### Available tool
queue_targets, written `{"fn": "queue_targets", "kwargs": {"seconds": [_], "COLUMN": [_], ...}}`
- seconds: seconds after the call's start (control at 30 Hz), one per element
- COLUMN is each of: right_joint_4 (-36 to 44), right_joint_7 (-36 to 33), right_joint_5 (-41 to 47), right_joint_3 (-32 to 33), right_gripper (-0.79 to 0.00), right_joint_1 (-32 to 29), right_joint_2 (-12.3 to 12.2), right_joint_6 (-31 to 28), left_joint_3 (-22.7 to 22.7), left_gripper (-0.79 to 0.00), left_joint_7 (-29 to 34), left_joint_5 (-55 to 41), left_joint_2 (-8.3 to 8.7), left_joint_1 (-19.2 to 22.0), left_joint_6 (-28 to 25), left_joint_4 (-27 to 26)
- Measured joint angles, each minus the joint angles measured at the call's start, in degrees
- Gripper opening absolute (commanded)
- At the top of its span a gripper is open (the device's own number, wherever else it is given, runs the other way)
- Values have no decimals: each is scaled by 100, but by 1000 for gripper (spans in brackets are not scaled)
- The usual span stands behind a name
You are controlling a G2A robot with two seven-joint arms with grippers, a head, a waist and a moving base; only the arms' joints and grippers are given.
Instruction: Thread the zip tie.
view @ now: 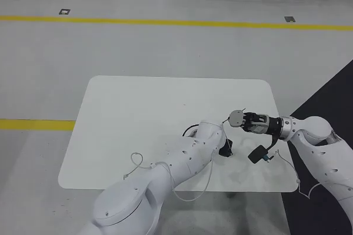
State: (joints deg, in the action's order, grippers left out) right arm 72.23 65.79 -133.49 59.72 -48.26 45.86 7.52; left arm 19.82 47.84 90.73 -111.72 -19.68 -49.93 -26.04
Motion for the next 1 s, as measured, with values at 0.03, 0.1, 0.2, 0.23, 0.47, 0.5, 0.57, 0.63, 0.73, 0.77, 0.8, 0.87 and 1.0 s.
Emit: {"fn": "queue_targets", "kwargs": {"seconds": [0.03,0.1,0.2,0.23,0.47,0.5,0.57,0.63,0.73,0.77,0.8,0.87,1.0], "right_joint_4": [0,0,0,0,0,0,0,0,0,0,0,0,0], "right_joint_7": [0,0,0,0,0,0,0,0,0,0,0,0,0], "right_joint_5": [0,0,0,0,0,0,0,0,0,0,0,0,0], "right_joint_3": [0,0,0,0,0,0,0,0,0,0,0,0,0], "right_gripper": [-785,-785,-785,-785,-785,-785,-785,-785,-785,-785,-785,-785,-785], "right_joint_1": [0,0,0,0,0,0,0,0,0,0,0,0,0], "right_joint_2": [0,0,0,0,0,0,0,0,0,0,0,0,0], "right_joint_6": [0,0,0,0,0,0,0,0,0,0,0,0,0], "left_joint_3": [5,12,15,17,26,26,29,36,61,74,78,88,139], "left_gripper": [-653,-671,-723,-748,-785,-785,-785,-785,-785,-785,-785,-785,-785], "left_joint_7": [-16,-44,-73,-83,-102,-106,-116,-128,-137,-143,-147,-149,4], "left_joint_5": [6,23,51,58,91,96,117,139,192,213,240,312,438], "left_joint_2": [-6,-20,-39,-44,-100,-108,-120,-123,-110,-94,-79,-31,104], "left_joint_1": [7,19,27,31,39,38,49,64,105,112,103,44,-149], "left_joint_6": [10,16,8,6,-46,-52,-44,-23,57,82,112,210,416], "left_joint_4": [12,44,88,100,227,242,270,279,243,205,167,43,-376]}}
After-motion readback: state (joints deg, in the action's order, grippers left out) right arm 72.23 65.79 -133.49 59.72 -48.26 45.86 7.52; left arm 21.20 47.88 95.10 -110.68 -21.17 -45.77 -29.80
